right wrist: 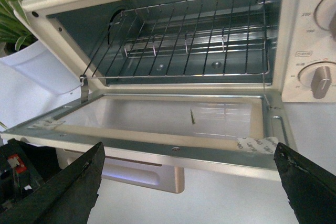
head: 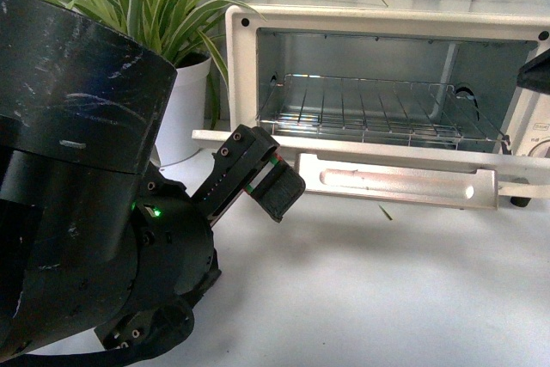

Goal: Open oven

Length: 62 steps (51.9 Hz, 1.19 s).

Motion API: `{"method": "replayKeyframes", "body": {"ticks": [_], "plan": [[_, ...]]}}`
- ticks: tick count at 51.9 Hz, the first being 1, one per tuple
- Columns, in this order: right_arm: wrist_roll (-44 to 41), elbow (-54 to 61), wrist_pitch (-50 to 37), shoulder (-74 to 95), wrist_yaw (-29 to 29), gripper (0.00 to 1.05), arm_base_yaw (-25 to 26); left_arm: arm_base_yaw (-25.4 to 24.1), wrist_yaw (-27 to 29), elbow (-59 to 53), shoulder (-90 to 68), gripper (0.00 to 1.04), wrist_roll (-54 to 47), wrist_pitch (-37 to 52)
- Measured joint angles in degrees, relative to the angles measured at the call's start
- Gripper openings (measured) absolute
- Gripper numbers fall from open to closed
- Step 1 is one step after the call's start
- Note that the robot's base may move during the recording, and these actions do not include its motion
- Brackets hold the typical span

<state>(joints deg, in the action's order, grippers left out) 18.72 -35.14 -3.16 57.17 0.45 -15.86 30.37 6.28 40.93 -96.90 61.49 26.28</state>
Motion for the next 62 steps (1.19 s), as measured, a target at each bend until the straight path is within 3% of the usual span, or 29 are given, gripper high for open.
{"method": "replayKeyframes", "body": {"ticks": [15,62], "plan": [[1.3,0.0,0.3,-0.6,-1.2,0.95,2.8,0.1,3.0,-0.2,0.7,0.98,-7.0,-1.7],[1.7,0.0,0.2,-0.6,-2.1,0.95,3.3,3.3,14.1,-0.7,0.4,0.98,-28.4,-3.6]]}}
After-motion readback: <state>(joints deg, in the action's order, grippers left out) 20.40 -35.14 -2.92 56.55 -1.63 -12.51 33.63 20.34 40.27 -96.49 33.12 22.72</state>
